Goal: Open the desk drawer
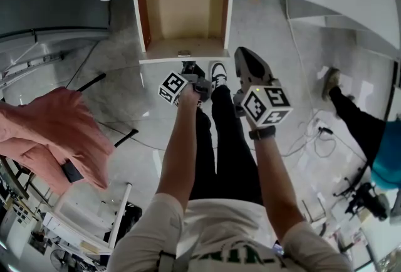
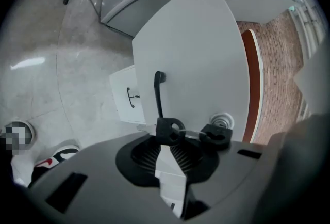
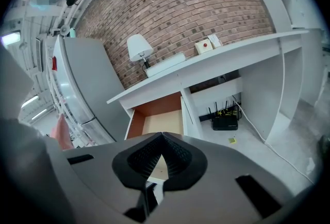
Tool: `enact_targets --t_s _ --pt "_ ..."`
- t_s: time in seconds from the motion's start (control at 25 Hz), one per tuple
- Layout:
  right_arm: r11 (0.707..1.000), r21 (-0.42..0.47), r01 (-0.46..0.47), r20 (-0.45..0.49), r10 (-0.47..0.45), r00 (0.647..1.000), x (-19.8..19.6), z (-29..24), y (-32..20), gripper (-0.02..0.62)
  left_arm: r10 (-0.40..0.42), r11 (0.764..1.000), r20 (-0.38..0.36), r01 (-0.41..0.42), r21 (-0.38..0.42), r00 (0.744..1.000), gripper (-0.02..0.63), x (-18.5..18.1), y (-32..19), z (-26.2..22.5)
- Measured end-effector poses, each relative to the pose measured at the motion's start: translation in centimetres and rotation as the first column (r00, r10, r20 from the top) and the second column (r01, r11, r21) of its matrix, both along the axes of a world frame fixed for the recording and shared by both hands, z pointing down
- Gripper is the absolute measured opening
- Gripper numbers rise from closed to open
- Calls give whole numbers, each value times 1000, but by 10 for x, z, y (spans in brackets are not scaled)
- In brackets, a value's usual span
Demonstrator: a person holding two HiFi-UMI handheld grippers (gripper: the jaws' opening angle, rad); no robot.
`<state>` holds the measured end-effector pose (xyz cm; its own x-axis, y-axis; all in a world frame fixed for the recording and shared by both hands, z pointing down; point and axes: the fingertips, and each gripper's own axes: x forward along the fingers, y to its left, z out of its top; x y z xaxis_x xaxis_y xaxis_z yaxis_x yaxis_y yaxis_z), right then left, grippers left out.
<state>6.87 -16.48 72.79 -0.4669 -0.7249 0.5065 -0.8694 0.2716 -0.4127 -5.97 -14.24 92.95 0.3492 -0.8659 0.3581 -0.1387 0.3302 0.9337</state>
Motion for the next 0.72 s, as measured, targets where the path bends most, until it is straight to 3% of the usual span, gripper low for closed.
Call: enact_targets --t_s 0.16,0.32,0.4,0.52,0.72 --pt "1000 -13 10 4 -10 1000 -4 -3 1 2 77 996 49 -75 -47 996 130 4 12 1" --pt "999 -34 16 3 -16 1000 -9 -4 6 2 147 984 96 -136 -111 984 153 -3 43 3" --pt "999 -47 18 1 -18 1000 -13 -6 11 2 223 968 145 -202 -148 964 153 -9 62 0" --pt "997 -68 22 -5 -23 1000 -19 -14 20 2 364 926 233 -323 -197 902 153 -21 88 -17" --pt "996 -74 48 -20 -50 999 -30 -42 34 2 538 843 431 -469 -263 725 152 -52 111 -80"
